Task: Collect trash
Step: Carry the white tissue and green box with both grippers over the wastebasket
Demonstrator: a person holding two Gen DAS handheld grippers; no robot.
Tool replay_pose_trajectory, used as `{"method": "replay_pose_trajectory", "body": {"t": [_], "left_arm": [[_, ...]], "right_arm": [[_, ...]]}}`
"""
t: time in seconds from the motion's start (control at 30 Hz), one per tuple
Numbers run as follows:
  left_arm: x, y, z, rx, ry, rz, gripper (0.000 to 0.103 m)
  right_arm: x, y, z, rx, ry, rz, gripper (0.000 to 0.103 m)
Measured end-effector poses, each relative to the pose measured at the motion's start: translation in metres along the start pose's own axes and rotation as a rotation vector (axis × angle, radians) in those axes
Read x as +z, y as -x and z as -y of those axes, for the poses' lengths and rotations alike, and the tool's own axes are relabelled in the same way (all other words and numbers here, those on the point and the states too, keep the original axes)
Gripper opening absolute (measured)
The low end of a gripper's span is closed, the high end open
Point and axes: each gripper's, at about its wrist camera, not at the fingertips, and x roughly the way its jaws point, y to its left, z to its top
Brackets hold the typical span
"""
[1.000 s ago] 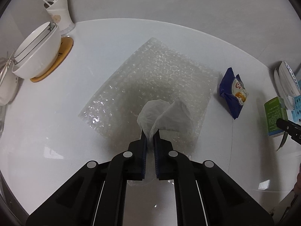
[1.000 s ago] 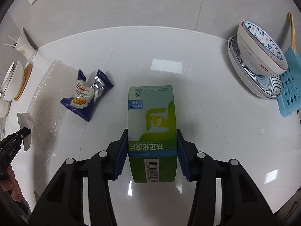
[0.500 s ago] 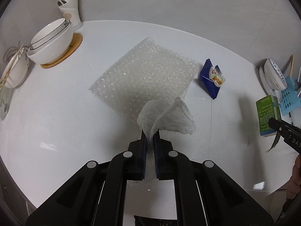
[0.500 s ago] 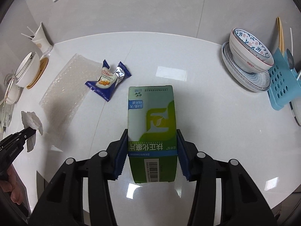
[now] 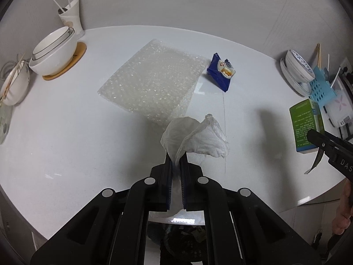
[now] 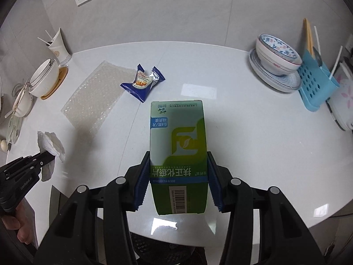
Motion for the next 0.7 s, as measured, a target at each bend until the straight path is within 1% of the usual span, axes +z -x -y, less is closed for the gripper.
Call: {"method": "replay_pose_trajectory", "body": {"t": [0.07,0.2,0.37,0.43,0.5,0.57,0.7], "left_arm": [[-0.003,0.002,0.002,-0.023,-0.02,-0.004,0.006],[-0.013,0.009,0.009,-0.026,-0.052,-0.006,0.006],[-0.029,0.023,0.013,-0.015,-0.028,0.008,0.006],[-0.037,0.028,0.014,-0.006,0.0,0.008,0.006],[-0.044,0.032,0.015,-0.016,0.021,0.004,0.006],[-0.052,0.036,0.019,0.003,0.022,0.007,0.006],[-0.067,0.044,0.023,0.007,0.052,0.006,0.006]], "right_arm": [[-0.01,0.007,-0.001,-0.007,-0.018,0.003,0.046],[-0.026,0.019,-0.002,-0.017,-0.029,0.008,0.046],[-0.034,0.034,-0.006,-0.001,0.019,0.035,0.046],[-0.038,0.038,-0.005,0.003,0.044,0.041,0.046],[-0.043,0.045,-0.002,0.017,0.048,0.047,0.046],[-0.049,0.051,0.002,0.026,0.06,0.059,0.046],[-0.058,0.055,0.005,0.045,0.084,0.057,0.046]]}}
